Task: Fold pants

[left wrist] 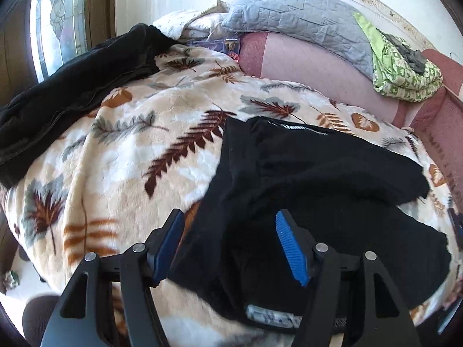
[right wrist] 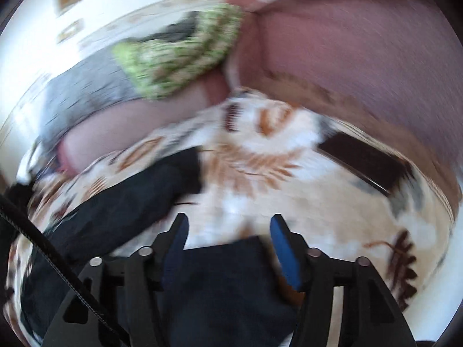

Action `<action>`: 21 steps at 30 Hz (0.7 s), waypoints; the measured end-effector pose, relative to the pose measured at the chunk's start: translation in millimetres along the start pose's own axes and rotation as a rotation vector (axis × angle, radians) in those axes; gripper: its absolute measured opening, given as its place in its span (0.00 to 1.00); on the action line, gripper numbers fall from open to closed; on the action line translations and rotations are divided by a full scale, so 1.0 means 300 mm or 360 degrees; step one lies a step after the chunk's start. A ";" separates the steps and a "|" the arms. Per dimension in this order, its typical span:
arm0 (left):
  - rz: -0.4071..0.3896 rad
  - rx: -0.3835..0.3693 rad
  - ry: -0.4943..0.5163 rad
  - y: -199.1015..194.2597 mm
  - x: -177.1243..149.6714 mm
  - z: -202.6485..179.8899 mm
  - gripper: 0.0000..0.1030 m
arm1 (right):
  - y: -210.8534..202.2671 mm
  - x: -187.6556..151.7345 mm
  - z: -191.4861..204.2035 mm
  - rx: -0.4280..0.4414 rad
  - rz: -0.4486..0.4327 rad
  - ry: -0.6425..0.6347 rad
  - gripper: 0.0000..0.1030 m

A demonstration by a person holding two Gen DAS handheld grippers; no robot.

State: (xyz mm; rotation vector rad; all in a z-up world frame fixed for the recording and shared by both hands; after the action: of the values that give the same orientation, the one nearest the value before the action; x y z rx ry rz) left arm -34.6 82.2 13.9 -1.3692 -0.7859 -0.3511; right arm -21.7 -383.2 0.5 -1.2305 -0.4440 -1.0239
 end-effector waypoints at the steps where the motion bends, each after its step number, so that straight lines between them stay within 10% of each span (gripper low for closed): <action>1: 0.0003 -0.0019 -0.0008 -0.032 -0.014 0.000 0.66 | 0.002 -0.007 0.045 0.0051 0.0012 -0.0042 0.65; 8: -0.0104 -0.0030 0.0007 -0.236 -0.029 0.017 0.77 | 0.009 -0.043 0.244 0.0249 0.0036 -0.0262 0.65; 21: -0.0080 -0.0084 0.0057 -0.246 0.024 0.002 0.81 | 0.008 -0.069 0.351 0.0111 -0.0076 -0.0528 0.80</action>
State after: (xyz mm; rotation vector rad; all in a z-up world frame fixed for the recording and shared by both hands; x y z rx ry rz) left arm -77.5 69.5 72.9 -1.3906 -0.7870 -0.4372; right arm -5.9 -278.4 17.5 -1.3366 -0.7631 -0.8380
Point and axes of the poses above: each gripper's, at about its wrist camera, not at the fingertips, and y roughly the way its jaws point, z to its left, x to its top, the point moved 5 cm from there along y, roughly the way its jaws point, and after that the axes turned 8 degrees about x, right-handed, at the moved point
